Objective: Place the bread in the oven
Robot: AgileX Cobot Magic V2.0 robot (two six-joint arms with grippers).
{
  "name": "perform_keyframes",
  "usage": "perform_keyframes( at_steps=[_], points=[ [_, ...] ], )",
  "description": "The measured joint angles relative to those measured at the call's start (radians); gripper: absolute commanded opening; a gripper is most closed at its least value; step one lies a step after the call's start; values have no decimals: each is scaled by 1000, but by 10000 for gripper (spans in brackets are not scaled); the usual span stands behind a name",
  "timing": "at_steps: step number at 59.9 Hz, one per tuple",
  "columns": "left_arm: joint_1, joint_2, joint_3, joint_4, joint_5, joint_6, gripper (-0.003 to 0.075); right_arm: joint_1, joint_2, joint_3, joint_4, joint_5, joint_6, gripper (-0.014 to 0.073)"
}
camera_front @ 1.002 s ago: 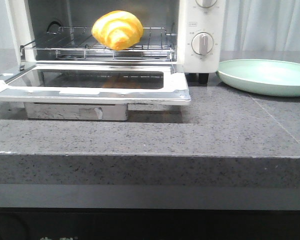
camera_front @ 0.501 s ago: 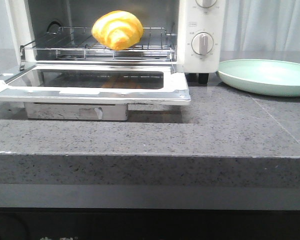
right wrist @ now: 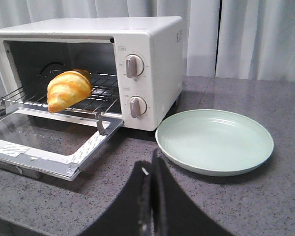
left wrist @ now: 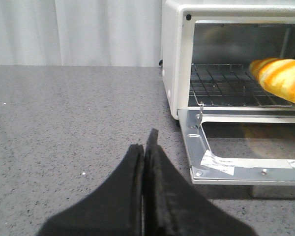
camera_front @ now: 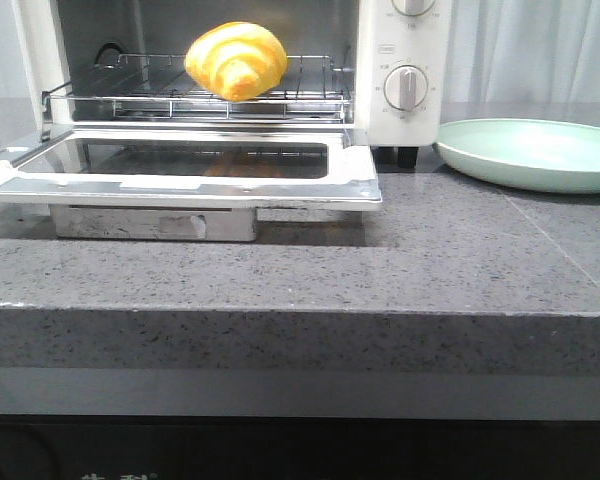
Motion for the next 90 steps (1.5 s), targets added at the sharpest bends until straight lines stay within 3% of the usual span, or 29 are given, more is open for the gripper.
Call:
perform_keyframes(
  at_steps=[8, 24, 90],
  points=[
    [39, -100, 85, 0, 0, 0, -20, 0, 0, 0, 0, 0, 0, -69],
    [67, -104, 242, -21, -23, 0, -20, 0, 0, 0, 0, -4, 0, -69],
    [69, -104, 242, -36, -17, -2, -20, 0, 0, 0, 0, -6, 0, -69]
  ],
)
